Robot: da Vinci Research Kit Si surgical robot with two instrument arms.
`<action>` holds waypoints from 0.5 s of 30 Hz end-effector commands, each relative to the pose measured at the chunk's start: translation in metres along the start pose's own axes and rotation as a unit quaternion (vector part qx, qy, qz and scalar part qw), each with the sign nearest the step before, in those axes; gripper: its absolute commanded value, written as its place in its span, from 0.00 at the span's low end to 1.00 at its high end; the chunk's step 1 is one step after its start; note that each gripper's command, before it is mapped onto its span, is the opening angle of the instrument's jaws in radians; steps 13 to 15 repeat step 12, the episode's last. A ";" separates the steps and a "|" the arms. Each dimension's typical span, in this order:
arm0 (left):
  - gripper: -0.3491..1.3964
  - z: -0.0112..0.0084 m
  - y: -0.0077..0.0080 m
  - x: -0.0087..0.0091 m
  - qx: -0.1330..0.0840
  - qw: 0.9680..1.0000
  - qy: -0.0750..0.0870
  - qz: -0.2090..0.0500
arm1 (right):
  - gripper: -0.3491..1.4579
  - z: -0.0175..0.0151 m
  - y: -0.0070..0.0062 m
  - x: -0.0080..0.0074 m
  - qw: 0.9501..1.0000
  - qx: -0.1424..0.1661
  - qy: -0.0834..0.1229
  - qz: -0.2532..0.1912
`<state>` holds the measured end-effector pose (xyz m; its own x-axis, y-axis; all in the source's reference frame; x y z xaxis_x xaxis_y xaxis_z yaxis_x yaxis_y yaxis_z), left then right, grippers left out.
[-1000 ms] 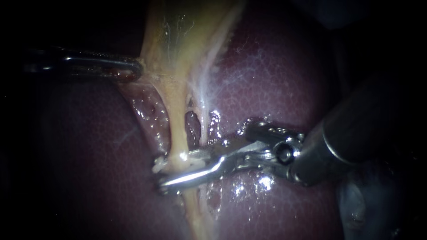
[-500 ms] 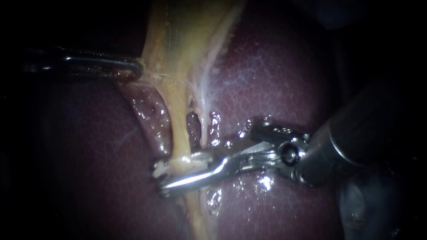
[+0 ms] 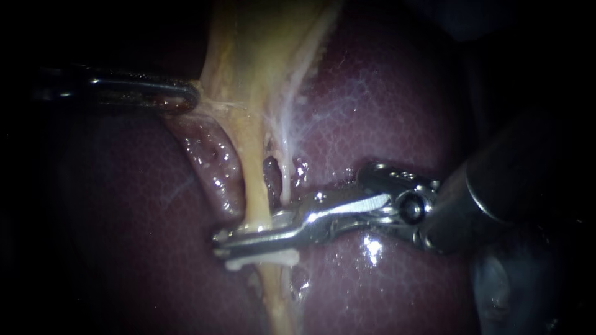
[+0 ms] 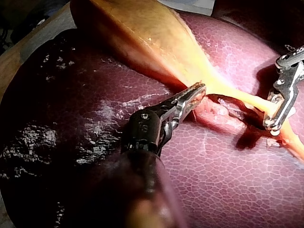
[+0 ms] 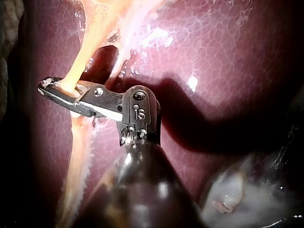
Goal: Clipping second clip left tube
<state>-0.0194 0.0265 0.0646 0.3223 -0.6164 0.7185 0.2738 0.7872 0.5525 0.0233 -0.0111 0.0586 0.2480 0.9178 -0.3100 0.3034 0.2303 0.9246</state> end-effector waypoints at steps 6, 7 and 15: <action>0.00 0.0000 0.0000 0.0000 0.000 1.000 0.000 0.000 | 0.00 0.0000 0.0001 0.0000 1.000 -0.002 0.002 0.000; 0.00 0.0000 0.0000 0.0000 0.000 1.000 0.000 0.000 | 0.00 0.0000 0.0001 0.0000 1.000 -0.002 0.002 0.000; 0.00 0.0000 0.0000 0.0000 0.000 1.000 0.000 0.000 | 0.00 -0.0001 0.0003 0.0000 1.000 -0.002 0.002 0.000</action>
